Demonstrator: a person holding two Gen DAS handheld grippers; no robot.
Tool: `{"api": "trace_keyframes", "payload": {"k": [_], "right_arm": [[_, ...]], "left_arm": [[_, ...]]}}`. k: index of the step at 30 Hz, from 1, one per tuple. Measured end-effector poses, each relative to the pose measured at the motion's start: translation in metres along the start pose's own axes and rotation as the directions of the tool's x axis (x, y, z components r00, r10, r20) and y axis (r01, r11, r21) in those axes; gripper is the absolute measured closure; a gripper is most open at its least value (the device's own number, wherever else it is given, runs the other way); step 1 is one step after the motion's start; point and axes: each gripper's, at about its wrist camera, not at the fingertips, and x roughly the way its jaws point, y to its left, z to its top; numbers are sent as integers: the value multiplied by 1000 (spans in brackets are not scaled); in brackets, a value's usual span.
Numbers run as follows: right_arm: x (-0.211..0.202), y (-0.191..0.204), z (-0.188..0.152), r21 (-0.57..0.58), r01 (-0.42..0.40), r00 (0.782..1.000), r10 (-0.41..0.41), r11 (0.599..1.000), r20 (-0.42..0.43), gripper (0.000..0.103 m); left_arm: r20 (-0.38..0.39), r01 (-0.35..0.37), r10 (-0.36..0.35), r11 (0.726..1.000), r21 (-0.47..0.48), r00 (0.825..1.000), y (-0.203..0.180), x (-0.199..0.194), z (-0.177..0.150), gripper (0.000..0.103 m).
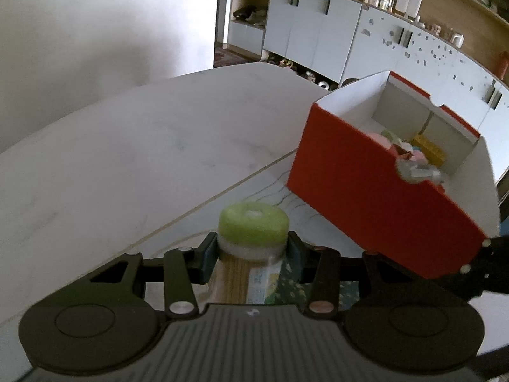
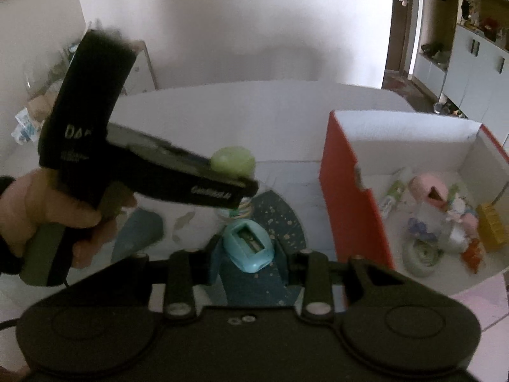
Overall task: Organize rigid objects
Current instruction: 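Carry jar in left gripper while right gripper carries teal sharpener into red box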
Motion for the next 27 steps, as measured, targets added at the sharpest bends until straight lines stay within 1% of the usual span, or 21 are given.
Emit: {"api": "trace_keyframes", "payload": {"k": [8,13,21,27], "right_arm": [[-43,-8,3,-12,-1,999,1,1000,54,69],[-68,-22,3,-15,-1,996,2,1000,86,69],[-84,-63,3,-20,-1,994,3,1000,108,69],[-93,-98,0,-25,3,994,-1,1000,111,69]], "left_arm": [[12,-8,9,1000,-27,1000,-11,-39,-1,58],[30,-13,14,999,-30,999,-22,-63,0,58],[69,-9,13,998,-58,998,-46,-96,12,58],[81,-8,14,998,-64,997,-74,-101,26,58]]}}
